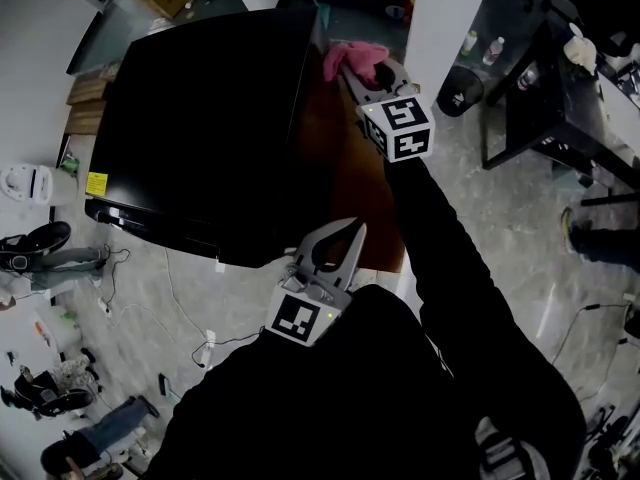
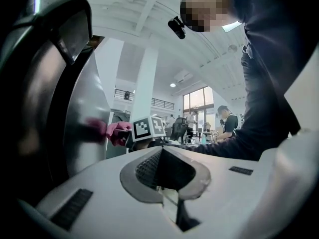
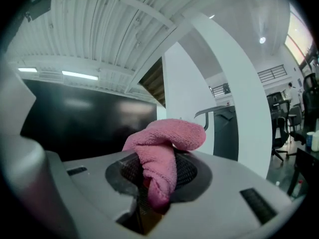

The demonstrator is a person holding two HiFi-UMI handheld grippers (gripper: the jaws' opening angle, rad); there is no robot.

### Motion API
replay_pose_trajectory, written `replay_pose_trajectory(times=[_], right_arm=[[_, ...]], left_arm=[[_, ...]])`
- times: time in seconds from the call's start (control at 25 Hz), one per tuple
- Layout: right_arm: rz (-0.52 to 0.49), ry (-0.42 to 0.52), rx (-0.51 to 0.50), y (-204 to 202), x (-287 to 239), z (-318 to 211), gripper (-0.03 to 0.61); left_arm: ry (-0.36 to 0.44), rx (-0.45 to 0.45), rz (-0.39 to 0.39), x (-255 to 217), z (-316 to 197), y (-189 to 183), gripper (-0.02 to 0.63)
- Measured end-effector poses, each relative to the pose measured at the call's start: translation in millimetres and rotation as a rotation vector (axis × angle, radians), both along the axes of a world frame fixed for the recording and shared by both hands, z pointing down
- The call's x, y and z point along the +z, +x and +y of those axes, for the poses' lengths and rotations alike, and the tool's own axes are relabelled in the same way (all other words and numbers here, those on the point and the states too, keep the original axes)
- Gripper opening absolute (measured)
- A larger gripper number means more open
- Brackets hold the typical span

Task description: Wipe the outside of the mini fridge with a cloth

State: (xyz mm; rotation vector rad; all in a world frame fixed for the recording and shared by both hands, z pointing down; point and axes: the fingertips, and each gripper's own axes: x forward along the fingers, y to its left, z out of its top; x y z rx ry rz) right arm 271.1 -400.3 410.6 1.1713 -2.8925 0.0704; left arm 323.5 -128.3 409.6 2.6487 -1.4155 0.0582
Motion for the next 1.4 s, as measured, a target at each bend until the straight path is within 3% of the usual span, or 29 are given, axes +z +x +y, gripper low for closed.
replay_pose_trajectory(times=[0.12,0.36,0.6,0.8,1.0,1.4], right_arm=[[-0.036,-0.011,0.008,24.8,14.5,25.6,0.114],[0.048,-0.115,-0.015,55.2,111.2,105.6,0.114],[0.083,-0.247,-0.095,48.3,189.2,197.6,0.114],[0.112,-0.283,-0.167,28.3,217.6,253.8,0.115],[0.132,-0.285,-0.220,-9.1,234.1,281.4,0.115],[0.122,-0.309,-0.227,-29.7,254.3,255.5,0.115]], left_arm=[[0.002,0.041,-0.034,8.9,3.3,-0.3,0.006],[-0.067,0.090,-0.054,63.8,18.3,-0.7,0.006],[-0.169,0.093,-0.064,119.7,47.8,-8.3,0.006],[-0.204,0.070,-0.071,145.7,68.9,-23.0,0.006],[-0.223,0.015,-0.068,169.4,83.3,-55.1,0.006],[-0.234,0.015,-0.074,184.2,73.9,-49.1,0.006]])
